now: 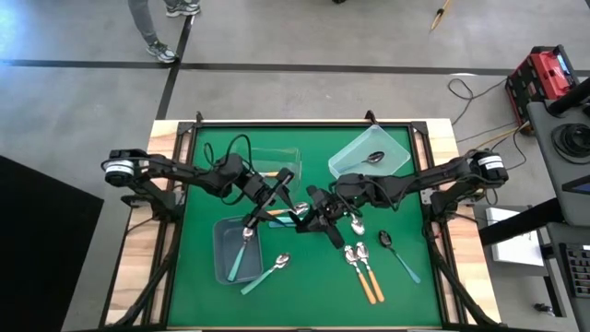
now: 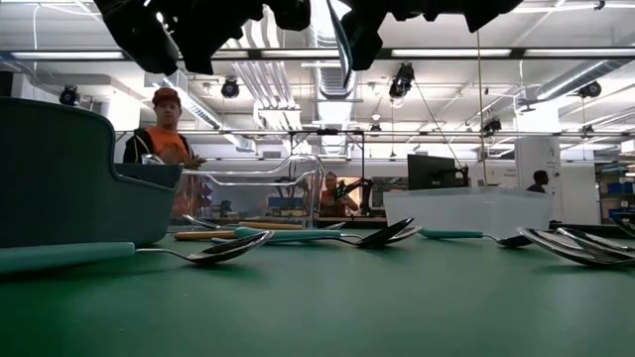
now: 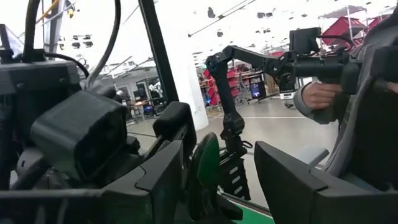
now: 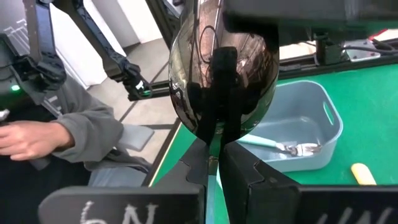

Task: Sort silverware by color (type)
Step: Put the blue spoon into the white bin

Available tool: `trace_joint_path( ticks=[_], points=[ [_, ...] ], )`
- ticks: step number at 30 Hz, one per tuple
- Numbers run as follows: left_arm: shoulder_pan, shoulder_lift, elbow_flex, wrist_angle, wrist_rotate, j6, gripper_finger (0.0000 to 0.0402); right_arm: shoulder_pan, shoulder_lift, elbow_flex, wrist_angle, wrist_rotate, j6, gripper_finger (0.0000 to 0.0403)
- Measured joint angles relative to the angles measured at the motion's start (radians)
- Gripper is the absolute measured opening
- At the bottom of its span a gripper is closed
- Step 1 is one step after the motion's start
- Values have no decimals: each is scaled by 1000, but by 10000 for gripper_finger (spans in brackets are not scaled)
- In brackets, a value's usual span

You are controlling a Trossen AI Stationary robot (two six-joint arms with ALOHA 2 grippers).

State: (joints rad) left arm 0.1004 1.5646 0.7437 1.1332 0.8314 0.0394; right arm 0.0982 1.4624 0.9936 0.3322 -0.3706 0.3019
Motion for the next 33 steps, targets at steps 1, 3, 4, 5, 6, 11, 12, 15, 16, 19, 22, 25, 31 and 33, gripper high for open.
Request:
trace_joint_path(
  ticks=[1,3,4,5,6,11,12,15,16,19,22,25,31,33],
  points=[
    [0,0,0,0,0,1,182,-1,0,0,0,0,0,13],
    [-2,0,0,2,0,1,182,-5,0,0,0,-1,-3,13],
    [-3,0,0,7,0,2,182,-7,0,0,1,-2,-4,13],
    [-6,0,0,13,-1,2,182,-11,0,0,2,-2,-5,13],
    [-9,-1,0,18,-1,3,182,-16,0,0,1,-3,-6,13],
    [-12,-1,0,27,-39,7,180,-33,0,0,4,-7,-7,13],
    [-12,-1,0,28,-48,7,178,-34,0,0,5,-7,-7,13],
    [-12,-1,0,27,-59,8,162,-35,0,0,10,-6,-8,13],
    [-12,-1,0,27,-62,8,154,-34,0,0,11,-6,-7,13],
    [-12,-1,0,27,-65,8,119,-34,0,0,14,-7,-7,13],
    [-12,-1,2,26,-70,6,75,-34,0,0,15,-8,-8,13],
    [-12,-1,11,21,-65,4,23,-34,0,-1,16,-9,-7,13],
    [-11,-1,22,12,-74,-30,5,-33,0,-1,19,17,-4,13],
    [-10,-1,27,7,-79,-55,3,-33,0,-1,19,27,-1,21]
  ],
)
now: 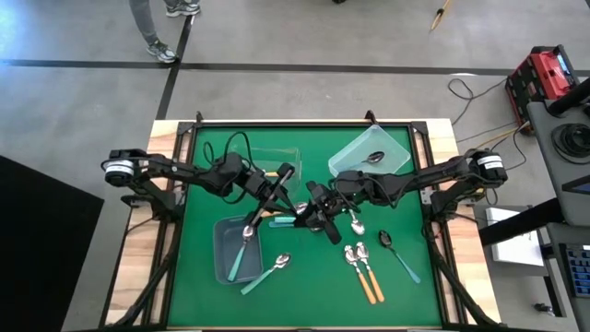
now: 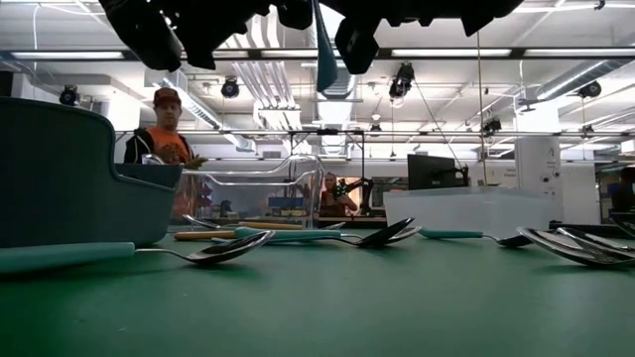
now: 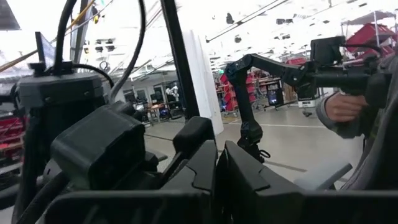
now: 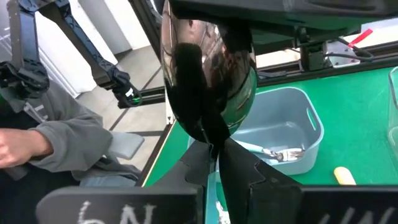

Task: Sort silverware by color (type)
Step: Put the blue spoon into the white bin

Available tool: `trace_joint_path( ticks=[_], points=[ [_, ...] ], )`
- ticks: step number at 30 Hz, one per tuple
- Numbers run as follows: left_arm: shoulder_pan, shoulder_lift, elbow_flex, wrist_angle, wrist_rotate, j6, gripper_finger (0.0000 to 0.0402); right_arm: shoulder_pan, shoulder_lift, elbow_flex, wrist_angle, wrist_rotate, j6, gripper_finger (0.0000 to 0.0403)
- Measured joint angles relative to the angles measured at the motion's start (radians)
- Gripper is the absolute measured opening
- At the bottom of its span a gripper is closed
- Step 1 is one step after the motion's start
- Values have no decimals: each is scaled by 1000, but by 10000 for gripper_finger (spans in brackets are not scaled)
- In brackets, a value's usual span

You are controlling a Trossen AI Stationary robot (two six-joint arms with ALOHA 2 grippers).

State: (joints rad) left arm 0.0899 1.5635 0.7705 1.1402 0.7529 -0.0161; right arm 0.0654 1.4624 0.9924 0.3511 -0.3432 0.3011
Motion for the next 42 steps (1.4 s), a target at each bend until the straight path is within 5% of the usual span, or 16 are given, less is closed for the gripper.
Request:
trace_joint_path(
  ticks=[10,21,27,37,42],
  points=[
    [41,-13,1,-39,12,-58,1,-7,-33,0,-44,95,38,131],
    [108,-40,-1,-270,-212,8,0,-9,-80,0,-166,340,40,175],
    [109,-40,-1,-277,-250,10,0,-7,-88,1,-186,459,-5,157],
    [109,-40,-1,-275,-279,9,0,-6,-88,1,-186,554,-75,27],
    [111,-40,-1,-269,-311,-25,13,-7,-88,1,-188,583,-83,15]
  ],
)
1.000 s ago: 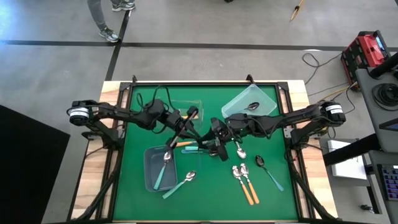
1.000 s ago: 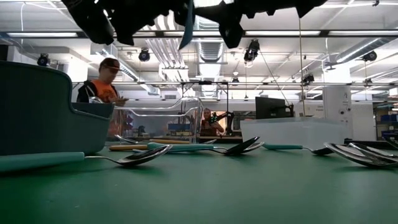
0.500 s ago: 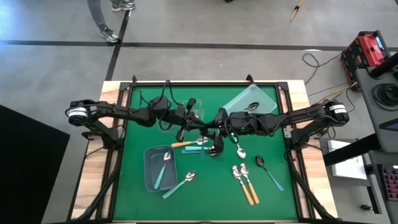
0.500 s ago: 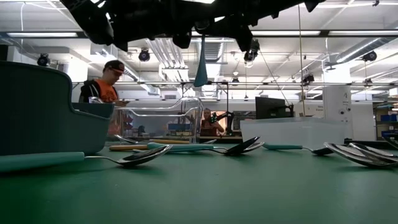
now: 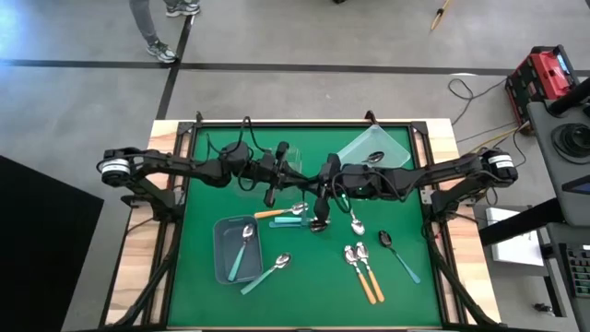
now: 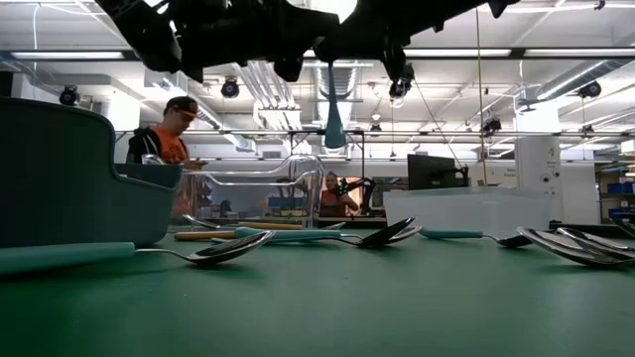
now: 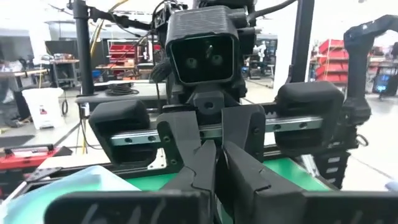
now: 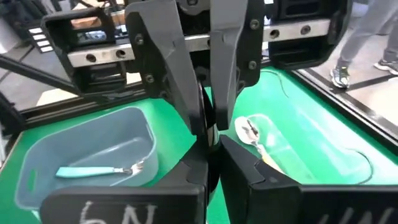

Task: Sort silverware by color (type)
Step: Put the blue spoon into the white bin

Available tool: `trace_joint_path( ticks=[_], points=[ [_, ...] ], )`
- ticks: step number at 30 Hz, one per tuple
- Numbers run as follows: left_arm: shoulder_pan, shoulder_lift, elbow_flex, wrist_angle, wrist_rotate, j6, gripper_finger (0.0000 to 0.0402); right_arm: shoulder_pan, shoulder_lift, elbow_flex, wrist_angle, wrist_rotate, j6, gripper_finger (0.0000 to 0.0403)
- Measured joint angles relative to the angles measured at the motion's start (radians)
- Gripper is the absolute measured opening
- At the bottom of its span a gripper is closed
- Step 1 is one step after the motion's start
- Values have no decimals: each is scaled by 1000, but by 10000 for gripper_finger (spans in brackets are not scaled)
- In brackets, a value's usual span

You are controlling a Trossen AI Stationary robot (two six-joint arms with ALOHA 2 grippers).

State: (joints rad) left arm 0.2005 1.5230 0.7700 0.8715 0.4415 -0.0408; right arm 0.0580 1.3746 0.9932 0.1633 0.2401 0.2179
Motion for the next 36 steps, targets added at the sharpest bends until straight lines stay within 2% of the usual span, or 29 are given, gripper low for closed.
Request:
trace_joint_path(
  ticks=[9,14,22,25,29,36],
  points=[
    [4,-24,0,-7,27,3,120,-4,0,0,-31,-12,53,13],
    [17,-116,0,-135,24,76,161,-28,-8,0,-67,-12,104,13],
    [19,-352,-24,-356,10,189,165,-130,-10,138,-269,-4,106,13],
    [19,-442,-79,-357,-21,197,161,-183,-10,208,-345,-3,77,13],
    [19,-568,-158,-357,-122,222,158,-270,-13,263,-407,-13,51,13],
    [20,-757,-243,-359,-213,246,158,-431,-39,245,-478,-39,44,13]
  ],
)
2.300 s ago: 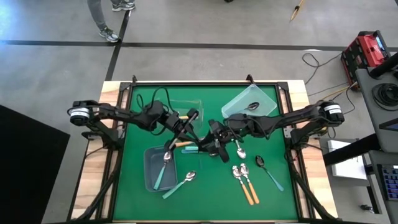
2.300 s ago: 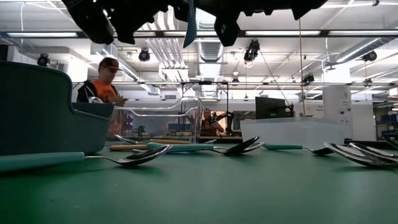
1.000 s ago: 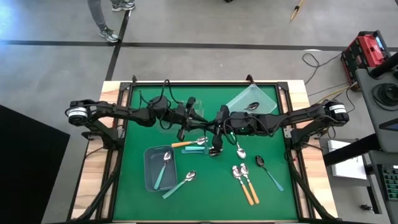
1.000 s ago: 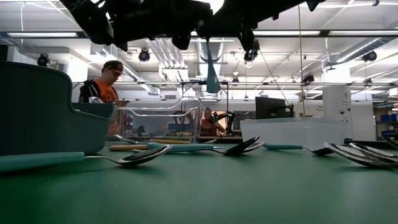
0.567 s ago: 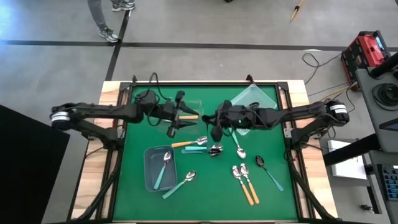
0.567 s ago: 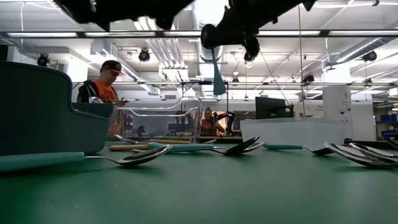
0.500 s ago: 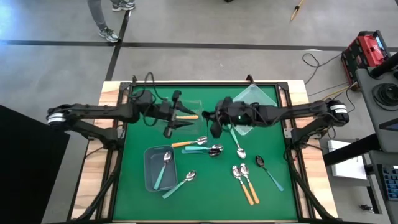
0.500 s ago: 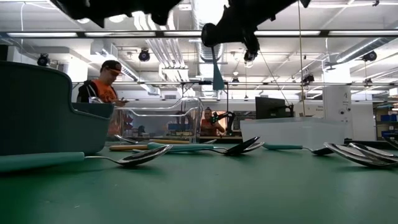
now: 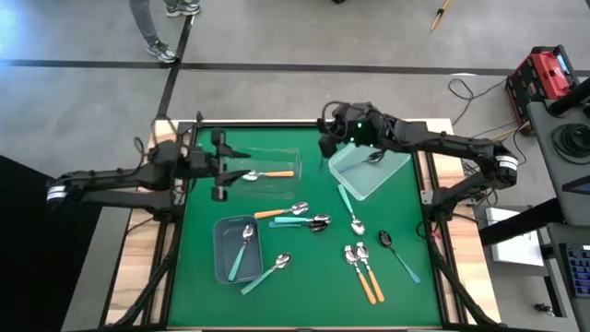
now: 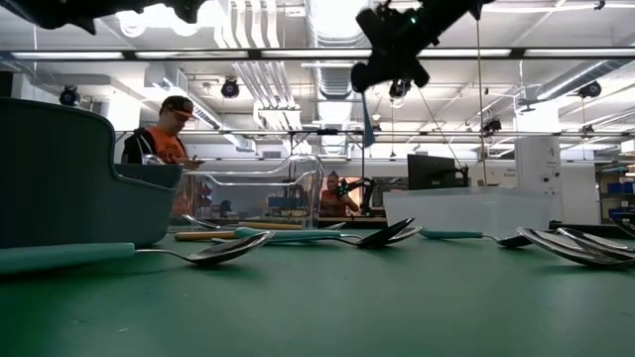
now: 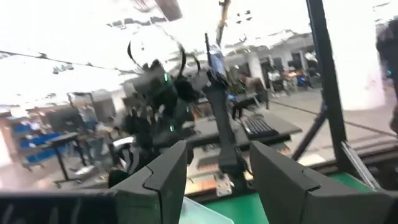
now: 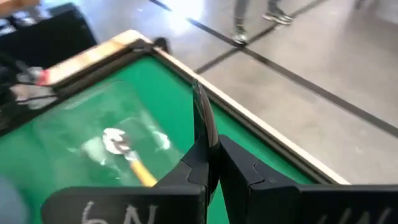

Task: Sort silverware by color (type)
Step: Put the blue spoon into the white bin

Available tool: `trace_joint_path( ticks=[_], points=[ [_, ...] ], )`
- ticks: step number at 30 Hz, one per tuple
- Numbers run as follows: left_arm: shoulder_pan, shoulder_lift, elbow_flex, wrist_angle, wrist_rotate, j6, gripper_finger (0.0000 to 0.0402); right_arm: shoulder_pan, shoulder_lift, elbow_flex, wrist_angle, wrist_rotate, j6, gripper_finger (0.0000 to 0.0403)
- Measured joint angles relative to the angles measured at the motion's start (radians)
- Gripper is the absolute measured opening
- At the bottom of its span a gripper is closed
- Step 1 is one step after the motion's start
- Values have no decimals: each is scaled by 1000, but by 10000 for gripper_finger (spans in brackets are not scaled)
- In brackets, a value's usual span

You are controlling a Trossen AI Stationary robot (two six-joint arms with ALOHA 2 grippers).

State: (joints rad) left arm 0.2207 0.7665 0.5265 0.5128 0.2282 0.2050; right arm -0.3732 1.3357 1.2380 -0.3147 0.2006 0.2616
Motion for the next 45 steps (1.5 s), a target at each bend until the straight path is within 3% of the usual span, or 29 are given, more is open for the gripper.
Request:
trace_joint_path(
  ticks=[11,19,23,45],
  points=[
    [-1,-146,-58,-12,-67,25,158,-149,-149,-207,25,14,105,12],
    [-1,-159,-57,-42,-116,30,158,-153,-330,-472,116,219,250,12],
    [-1,-153,-57,-42,-116,43,158,-154,-384,-560,120,273,315,12],
    [0,-151,-56,-45,-117,63,158,-153,-358,-719,306,352,458,12]
  ],
)
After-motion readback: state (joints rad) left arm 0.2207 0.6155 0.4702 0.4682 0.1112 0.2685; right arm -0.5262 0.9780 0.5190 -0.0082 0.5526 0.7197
